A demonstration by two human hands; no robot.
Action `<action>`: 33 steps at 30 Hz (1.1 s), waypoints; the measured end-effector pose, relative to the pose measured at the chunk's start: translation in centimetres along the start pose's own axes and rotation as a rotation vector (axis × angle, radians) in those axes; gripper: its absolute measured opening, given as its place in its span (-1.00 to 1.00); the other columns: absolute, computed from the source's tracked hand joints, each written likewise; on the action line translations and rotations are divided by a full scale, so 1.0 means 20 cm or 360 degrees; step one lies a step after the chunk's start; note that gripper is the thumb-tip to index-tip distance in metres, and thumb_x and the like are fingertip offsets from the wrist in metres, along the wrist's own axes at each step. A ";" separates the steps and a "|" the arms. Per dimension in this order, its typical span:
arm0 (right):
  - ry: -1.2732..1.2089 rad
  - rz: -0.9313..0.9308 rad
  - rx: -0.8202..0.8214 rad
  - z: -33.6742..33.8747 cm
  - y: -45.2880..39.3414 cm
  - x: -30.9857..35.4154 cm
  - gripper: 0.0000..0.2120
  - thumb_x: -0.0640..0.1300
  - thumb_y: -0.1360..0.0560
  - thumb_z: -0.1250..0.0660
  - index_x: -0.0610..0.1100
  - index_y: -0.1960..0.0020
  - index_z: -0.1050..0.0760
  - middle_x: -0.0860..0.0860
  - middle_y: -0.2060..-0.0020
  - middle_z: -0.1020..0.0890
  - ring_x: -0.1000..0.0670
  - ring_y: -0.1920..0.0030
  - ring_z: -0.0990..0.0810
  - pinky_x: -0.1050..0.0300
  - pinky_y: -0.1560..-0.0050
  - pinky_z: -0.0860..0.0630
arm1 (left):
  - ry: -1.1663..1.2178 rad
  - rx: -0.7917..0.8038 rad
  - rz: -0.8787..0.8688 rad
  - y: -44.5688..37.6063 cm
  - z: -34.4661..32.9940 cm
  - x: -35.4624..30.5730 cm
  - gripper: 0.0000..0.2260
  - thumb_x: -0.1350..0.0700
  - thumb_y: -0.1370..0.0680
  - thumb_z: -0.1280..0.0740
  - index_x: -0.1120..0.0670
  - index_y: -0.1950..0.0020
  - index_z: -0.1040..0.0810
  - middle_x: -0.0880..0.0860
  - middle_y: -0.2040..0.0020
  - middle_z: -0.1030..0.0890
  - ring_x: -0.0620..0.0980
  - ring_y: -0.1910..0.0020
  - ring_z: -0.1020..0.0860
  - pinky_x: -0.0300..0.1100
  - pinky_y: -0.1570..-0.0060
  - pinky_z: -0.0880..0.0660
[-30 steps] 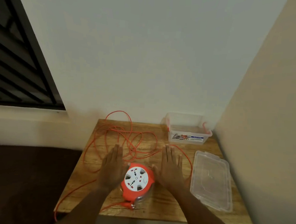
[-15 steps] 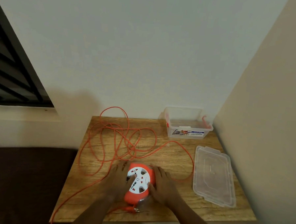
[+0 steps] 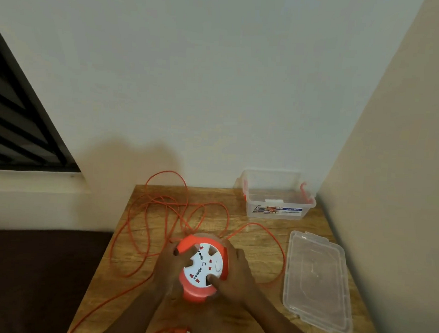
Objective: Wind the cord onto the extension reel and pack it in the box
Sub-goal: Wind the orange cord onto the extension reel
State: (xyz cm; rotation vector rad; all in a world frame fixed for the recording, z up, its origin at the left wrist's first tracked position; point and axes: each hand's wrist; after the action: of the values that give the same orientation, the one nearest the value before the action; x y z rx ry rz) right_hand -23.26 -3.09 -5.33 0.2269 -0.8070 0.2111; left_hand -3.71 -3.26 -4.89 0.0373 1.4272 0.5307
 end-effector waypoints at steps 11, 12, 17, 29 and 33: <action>0.0291 0.0557 -0.0369 0.33 -0.13 0.12 -0.34 0.30 -0.39 -0.35 0.21 -0.39 -0.16 0.05 -0.37 -0.30 0.04 -0.26 -0.36 0.16 -0.10 -0.53 | 0.0141 0.0226 -0.0298 0.01 -0.06 -0.43 -0.57 -0.17 -0.56 -0.34 0.18 -0.17 -0.61 0.28 0.03 -0.74 0.33 0.08 -0.73 0.04 0.20 -0.70; 0.0422 0.0679 -0.0444 0.35 -0.13 0.13 -0.40 0.27 -0.42 -0.34 0.18 -0.37 -0.20 0.00 -0.40 -0.26 -0.01 -0.30 -0.33 0.08 -0.12 -0.54 | 0.0120 0.0233 -0.0329 0.01 -0.05 -0.45 -0.58 -0.16 -0.58 -0.32 0.18 -0.17 -0.62 0.27 0.04 -0.74 0.32 0.11 -0.73 0.03 0.23 -0.70; 0.1217 0.1234 -0.0112 0.42 -0.16 0.23 -0.35 -0.06 -0.30 -0.57 0.14 -0.29 -0.36 -0.13 -0.43 -0.26 -0.24 -0.43 -0.24 -0.33 -0.34 -0.30 | 0.0016 0.0272 -0.0488 -0.03 -0.07 -0.56 -0.60 -0.19 -0.56 -0.31 0.14 0.00 -0.67 0.18 0.19 -0.76 0.14 0.30 -0.74 -0.15 0.39 -0.65; 0.1593 0.0846 -0.0364 0.43 -0.23 0.56 -0.22 0.18 -0.24 -0.60 0.12 -0.40 -0.42 -0.20 -0.06 -0.61 -0.26 -0.11 -0.59 -0.19 -0.07 -0.56 | 0.0137 0.0469 -0.0534 -0.17 0.05 -0.73 -0.65 -0.32 -0.50 -0.36 -0.10 -0.03 -0.74 0.13 0.01 -0.78 0.19 0.10 -0.77 -0.01 0.21 -0.71; 0.1648 0.0869 -0.0298 0.42 -0.26 0.61 -0.23 0.16 -0.34 -0.53 0.11 -0.47 -0.30 -0.23 -0.14 -0.56 -0.28 -0.17 -0.52 -0.18 -0.12 -0.51 | 0.0167 0.0573 -0.0498 -0.20 0.10 -0.75 -0.66 -0.27 -0.52 -0.42 -0.04 -0.07 -0.73 0.16 -0.04 -0.77 0.22 0.04 -0.76 0.10 0.09 -0.72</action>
State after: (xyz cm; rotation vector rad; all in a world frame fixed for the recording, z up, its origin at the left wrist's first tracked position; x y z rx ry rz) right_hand -19.38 -9.24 8.62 -0.2859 0.1669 0.6921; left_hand -1.23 -11.84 8.03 0.0729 1.5806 0.0149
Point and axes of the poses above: each hand's wrist, its own y-axis away from the middle knuckle, its own z-axis out of the back of the hand, x = y × z
